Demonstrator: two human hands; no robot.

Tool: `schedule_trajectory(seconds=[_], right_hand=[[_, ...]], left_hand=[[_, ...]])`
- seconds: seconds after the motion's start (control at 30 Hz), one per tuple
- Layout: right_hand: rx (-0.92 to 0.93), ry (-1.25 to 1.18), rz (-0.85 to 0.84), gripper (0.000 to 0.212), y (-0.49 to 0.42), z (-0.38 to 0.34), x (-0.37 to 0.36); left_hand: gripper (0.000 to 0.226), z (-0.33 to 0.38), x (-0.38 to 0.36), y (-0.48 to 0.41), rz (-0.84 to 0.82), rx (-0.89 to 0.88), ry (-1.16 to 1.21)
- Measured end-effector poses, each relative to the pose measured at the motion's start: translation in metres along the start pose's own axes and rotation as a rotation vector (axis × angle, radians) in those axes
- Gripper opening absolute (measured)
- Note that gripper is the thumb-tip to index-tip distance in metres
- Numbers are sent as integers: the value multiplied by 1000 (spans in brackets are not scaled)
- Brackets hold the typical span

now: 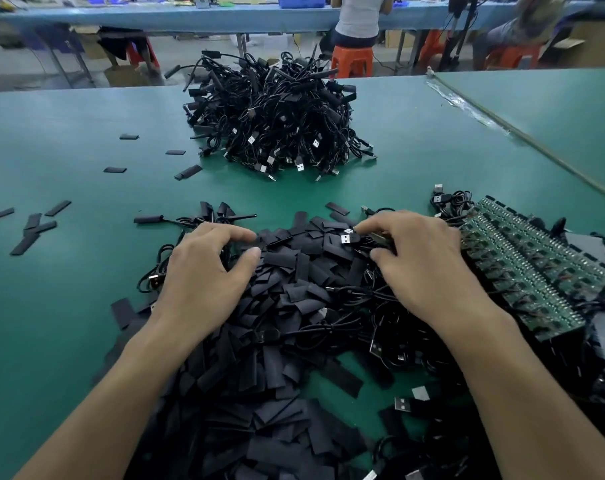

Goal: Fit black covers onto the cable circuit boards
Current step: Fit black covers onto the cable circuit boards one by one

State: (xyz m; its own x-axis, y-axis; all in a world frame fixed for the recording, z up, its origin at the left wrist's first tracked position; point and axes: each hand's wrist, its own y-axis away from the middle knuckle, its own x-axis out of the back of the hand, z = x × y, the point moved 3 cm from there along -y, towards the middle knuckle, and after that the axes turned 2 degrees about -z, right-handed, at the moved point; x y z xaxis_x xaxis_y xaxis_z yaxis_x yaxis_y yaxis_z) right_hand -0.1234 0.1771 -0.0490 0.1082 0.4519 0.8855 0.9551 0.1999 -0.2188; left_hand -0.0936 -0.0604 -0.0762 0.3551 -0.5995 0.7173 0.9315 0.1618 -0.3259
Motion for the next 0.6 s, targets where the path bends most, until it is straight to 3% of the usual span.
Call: schedule_trajectory(seconds=[0.1, 0.23, 0.33, 0.47, 0.53, 0.6], right_hand=[[54, -147, 40, 33, -1, -4, 0], [-83, -70, 133, 25, -2, 5, 2], [-98, -211, 173, 23, -2, 6, 4], [13, -683, 52, 42, 0, -12, 4], [76, -781, 1, 55, 2, -22, 1], [135, -815, -24, 55, 6, -32, -4]], left_hand=[[17, 0, -2, 1, -17, 2, -14], [15, 4, -2, 2, -18, -25, -3], [14, 9, -2, 4, -32, -40, 58], [10, 25, -1, 8, -130, -26, 331], [4, 38, -2, 11, -188, -54, 487], [16, 48, -2, 15, -211, -103, 564]])
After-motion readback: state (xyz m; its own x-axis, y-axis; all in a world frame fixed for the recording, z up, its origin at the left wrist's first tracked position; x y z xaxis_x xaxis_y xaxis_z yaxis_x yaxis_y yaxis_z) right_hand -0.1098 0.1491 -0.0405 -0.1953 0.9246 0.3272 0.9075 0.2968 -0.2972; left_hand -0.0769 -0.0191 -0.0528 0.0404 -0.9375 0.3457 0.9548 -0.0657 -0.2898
